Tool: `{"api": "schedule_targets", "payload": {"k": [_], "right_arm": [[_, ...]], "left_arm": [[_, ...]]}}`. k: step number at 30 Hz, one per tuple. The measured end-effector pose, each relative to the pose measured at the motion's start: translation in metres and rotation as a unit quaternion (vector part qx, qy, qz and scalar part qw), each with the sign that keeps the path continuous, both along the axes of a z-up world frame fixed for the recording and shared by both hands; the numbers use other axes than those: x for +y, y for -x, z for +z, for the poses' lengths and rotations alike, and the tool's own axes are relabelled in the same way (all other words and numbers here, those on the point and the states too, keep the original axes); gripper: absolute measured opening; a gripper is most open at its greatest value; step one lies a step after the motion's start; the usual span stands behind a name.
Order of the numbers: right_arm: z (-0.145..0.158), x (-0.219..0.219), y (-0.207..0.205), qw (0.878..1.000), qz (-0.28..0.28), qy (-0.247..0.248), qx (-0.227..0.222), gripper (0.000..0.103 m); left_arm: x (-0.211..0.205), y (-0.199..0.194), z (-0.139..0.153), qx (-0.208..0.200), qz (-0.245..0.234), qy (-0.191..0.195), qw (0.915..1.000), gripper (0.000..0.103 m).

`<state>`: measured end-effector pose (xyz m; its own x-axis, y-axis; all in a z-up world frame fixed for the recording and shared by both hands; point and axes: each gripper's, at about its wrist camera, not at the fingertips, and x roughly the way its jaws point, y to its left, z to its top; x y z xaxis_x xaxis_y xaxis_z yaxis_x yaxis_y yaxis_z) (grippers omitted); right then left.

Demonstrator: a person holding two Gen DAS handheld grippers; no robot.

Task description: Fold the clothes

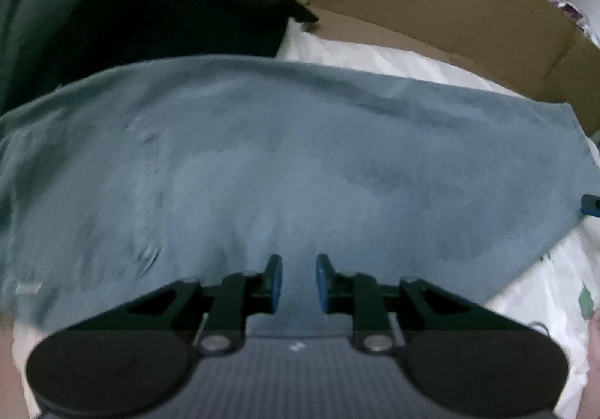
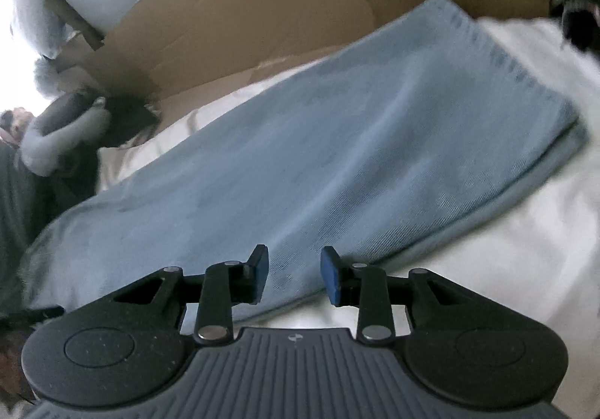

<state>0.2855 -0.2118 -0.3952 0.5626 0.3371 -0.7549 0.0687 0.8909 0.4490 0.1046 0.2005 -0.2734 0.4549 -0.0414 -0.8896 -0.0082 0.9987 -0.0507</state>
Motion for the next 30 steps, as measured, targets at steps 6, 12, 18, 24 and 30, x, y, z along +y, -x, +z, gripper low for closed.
{"api": "schedule_targets", "payload": {"k": [6, 12, 18, 24, 30], "right_arm": [[-0.005, 0.009, -0.015, 0.992, 0.025, 0.121, -0.006, 0.047], [-0.016, 0.012, -0.028, 0.987, 0.048, 0.153, -0.006, 0.048], [-0.018, 0.013, -0.041, 0.984, 0.058, 0.169, -0.012, 0.051], [-0.020, 0.011, -0.060, 0.983, 0.058, 0.173, -0.020, 0.057], [-0.021, 0.007, -0.078, 0.982, 0.052, 0.181, -0.021, 0.062]], "left_arm": [[-0.021, -0.031, -0.024, -0.024, -0.025, -0.025, 0.9991, 0.043], [-0.044, -0.060, -0.041, -0.047, -0.055, -0.047, 0.9963, 0.043], [-0.060, -0.089, -0.042, -0.068, -0.072, -0.059, 0.9934, 0.047], [-0.073, -0.122, -0.042, -0.076, -0.082, -0.058, 0.9921, 0.047], [-0.086, -0.158, -0.048, -0.068, -0.084, -0.059, 0.9923, 0.045]]}}
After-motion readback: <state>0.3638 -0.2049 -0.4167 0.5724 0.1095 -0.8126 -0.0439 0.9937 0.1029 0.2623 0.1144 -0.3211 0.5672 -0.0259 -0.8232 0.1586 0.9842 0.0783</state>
